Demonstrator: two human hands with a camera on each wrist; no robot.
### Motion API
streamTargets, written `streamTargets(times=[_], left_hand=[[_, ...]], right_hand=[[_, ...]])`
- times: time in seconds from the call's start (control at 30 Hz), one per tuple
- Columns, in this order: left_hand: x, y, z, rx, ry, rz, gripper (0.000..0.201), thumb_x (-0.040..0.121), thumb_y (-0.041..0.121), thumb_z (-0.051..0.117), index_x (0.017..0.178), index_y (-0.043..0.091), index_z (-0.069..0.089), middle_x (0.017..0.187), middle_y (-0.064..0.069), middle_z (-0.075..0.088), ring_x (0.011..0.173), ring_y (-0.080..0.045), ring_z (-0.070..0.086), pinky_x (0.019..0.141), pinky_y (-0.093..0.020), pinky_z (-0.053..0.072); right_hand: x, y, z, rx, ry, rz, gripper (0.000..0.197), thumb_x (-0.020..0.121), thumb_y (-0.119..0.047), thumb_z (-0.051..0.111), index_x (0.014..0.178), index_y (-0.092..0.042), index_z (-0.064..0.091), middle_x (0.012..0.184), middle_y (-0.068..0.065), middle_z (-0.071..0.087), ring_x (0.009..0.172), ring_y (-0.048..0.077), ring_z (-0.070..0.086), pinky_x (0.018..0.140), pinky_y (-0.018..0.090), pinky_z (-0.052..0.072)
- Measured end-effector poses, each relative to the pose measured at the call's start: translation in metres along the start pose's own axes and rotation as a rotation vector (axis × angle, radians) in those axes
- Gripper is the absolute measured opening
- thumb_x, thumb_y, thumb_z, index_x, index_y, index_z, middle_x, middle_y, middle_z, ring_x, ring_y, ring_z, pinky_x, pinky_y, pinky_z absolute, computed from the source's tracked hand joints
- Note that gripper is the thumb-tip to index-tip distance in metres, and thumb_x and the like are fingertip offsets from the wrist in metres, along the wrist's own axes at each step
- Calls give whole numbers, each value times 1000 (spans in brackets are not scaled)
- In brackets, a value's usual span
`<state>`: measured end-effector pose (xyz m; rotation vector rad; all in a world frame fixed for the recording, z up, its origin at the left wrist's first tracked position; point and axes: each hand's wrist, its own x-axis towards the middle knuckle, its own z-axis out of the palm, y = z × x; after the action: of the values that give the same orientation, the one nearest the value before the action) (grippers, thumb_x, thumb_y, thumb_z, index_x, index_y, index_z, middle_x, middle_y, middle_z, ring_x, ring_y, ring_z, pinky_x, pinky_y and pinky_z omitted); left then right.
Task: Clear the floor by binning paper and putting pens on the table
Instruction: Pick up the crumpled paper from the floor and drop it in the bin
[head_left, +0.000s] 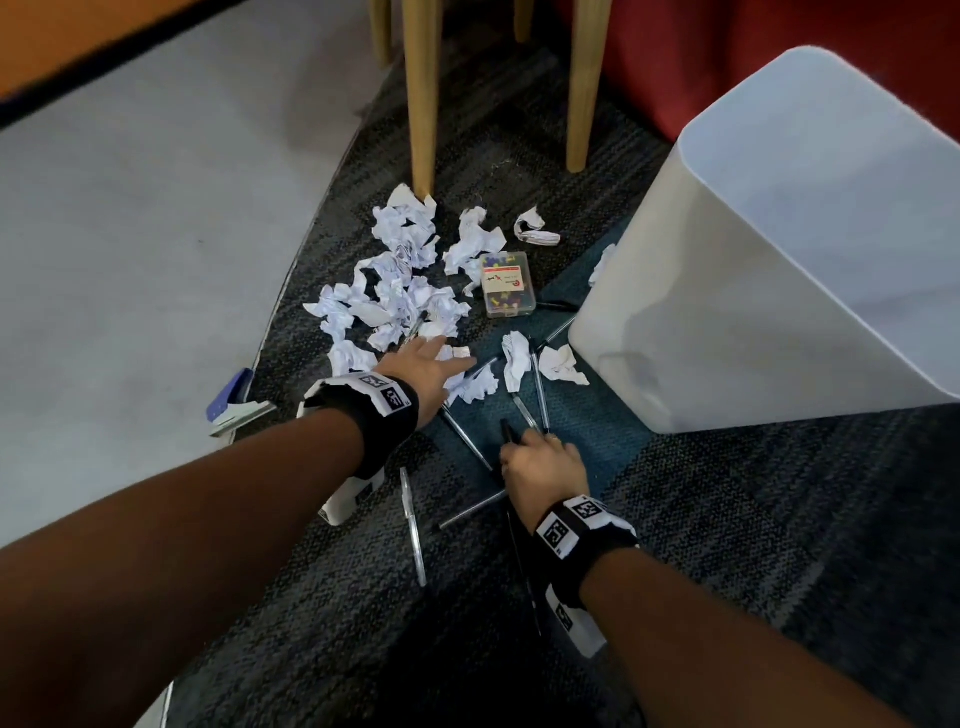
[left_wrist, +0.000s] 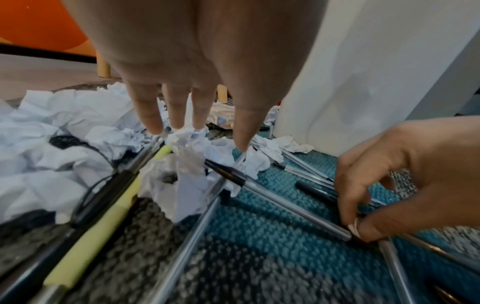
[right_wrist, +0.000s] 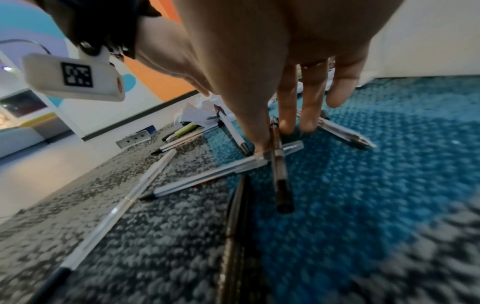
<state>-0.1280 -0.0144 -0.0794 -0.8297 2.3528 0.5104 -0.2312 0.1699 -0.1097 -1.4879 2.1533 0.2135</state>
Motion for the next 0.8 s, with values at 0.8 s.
streamTargets(times=[0.8], left_hand=[[-14,-10,8,-250,274,16,31,94,17,55,124,13,60,131,-5,48,118,-24,52,99,-28,38]], right_hand=[[58,-19,-37,37,-6,-66,20,90,5,50,107,3,60,117,18,58,107,36,61,84,42,50]])
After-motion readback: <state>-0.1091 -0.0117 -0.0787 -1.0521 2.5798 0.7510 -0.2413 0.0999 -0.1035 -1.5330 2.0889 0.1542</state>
